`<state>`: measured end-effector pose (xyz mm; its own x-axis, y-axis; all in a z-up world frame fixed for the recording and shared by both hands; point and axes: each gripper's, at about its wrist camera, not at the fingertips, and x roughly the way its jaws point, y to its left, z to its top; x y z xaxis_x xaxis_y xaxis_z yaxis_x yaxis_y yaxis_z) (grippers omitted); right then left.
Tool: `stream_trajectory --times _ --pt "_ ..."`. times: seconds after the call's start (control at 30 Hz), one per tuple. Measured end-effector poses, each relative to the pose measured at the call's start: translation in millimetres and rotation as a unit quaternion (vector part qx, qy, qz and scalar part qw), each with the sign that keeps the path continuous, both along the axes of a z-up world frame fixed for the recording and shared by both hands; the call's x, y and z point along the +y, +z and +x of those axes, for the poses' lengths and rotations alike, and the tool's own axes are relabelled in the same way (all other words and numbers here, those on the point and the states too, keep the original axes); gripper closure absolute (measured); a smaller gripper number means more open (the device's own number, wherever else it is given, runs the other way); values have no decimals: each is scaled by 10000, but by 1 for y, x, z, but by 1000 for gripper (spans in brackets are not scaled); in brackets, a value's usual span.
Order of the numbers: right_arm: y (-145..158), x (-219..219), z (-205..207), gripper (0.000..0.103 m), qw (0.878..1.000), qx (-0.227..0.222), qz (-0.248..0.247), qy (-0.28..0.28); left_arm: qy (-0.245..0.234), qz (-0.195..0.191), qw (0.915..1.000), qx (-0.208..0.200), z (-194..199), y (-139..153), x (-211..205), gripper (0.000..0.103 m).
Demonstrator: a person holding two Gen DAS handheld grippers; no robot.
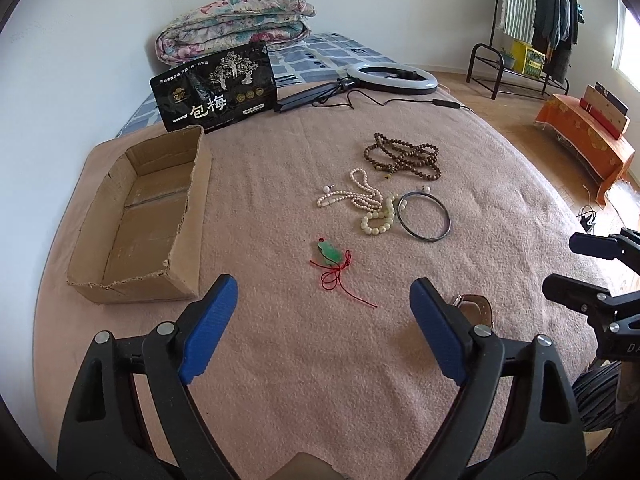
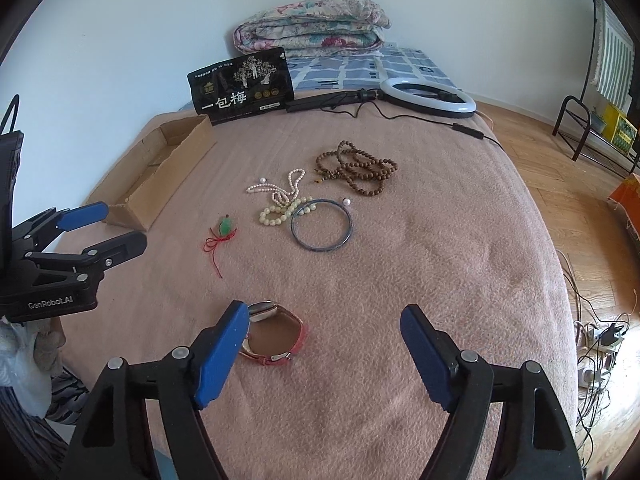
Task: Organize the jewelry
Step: 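Close the left gripper on the green jade pendant while the right gripper grasps the red-strap watch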
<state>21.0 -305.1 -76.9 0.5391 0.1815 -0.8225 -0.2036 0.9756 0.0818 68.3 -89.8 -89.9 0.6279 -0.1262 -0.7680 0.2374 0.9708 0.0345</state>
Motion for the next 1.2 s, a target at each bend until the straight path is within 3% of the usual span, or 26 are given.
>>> stream_trajectory --times 0.1,0.2,0.3,0.47,0.63,0.77,1.07,1.2 --pt "-5 7 2 32 9998 113 -42 127 -22 -51 9998 182 19 -17 -8 22" --pt "-14 12 7 35 9992 319 -74 231 81 -146 9991 387 37 -34 -10 41" --pt "-29 16 14 44 9974 642 -99 315 143 -235 9985 468 51 -46 -11 48" --pt "-49 17 27 50 9941 1013 -79 377 259 -402 9966 673 69 -65 -12 48" --pt "-58 20 32 53 9929 1105 -45 446 506 -485 9943 802 82 -81 -4 48" --pt "-67 23 33 54 9908 1265 -8 469 467 -496 9932 947 87 -90 -1 57" --pt "-75 24 40 58 9902 1330 -100 416 514 -441 9936 909 95 -99 -2 58" --pt "-79 28 42 58 9894 1370 -144 458 413 -375 9952 799 95 -101 -6 64"
